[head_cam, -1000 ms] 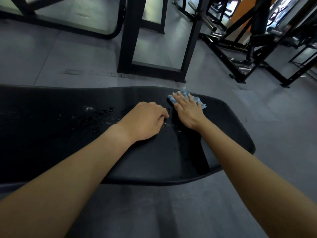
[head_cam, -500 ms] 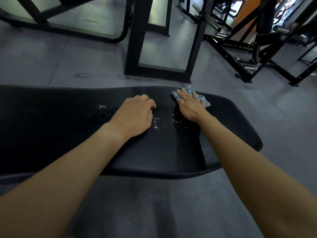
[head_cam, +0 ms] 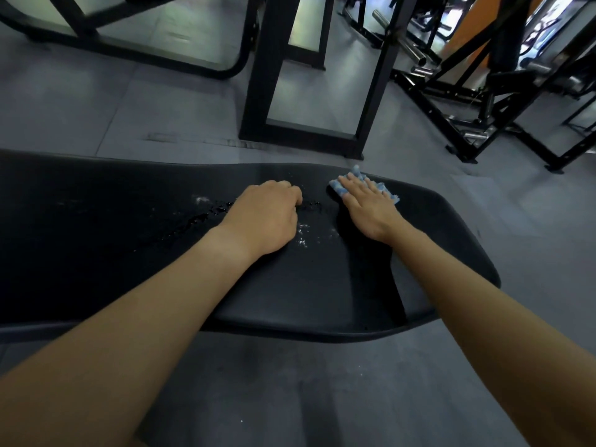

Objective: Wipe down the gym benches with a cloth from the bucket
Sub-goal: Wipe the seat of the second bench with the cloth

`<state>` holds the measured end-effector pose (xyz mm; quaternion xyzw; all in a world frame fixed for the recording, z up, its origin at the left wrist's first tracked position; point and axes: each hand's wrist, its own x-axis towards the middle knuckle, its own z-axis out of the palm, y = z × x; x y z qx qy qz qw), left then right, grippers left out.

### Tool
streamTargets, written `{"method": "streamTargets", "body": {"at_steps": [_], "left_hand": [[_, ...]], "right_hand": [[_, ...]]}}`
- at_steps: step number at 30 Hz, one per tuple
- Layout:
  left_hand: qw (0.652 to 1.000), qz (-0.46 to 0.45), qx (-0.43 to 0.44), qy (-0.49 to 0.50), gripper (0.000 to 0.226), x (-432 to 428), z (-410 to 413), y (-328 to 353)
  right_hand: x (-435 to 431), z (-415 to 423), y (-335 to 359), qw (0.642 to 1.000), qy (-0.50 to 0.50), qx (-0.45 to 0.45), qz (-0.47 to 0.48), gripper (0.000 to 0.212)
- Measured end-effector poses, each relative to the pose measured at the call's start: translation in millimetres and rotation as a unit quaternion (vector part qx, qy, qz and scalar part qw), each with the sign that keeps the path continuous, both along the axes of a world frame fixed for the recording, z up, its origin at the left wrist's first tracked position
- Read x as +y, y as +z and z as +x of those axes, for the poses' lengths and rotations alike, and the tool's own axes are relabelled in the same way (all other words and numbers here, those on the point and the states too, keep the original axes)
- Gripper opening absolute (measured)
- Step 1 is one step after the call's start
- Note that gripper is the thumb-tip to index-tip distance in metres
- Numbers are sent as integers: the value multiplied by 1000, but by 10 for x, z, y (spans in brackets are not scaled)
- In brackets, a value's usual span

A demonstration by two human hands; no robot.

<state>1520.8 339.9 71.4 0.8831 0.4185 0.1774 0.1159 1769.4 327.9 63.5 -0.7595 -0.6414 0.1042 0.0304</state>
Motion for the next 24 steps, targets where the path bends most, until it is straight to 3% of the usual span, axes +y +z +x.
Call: {"method": "streamTargets", "body": {"at_steps": [4,12,20,24], "left_hand": [[1000,-10,-10,8,33,34,15,2],[999,14,-22,32,26,89,52,-14],[999,10,-21,28,27,64,7,-14],[1000,8,-23,17,26,77,-4,-48]], "right_hand": [[258,-139,-46,998,-64,12,3,55],[-153,-248,-43,997,72,17,24,52],[632,-202,-38,999,-40,3,2,55],[446,-310,-39,1000,-10,16,5,54]]}}
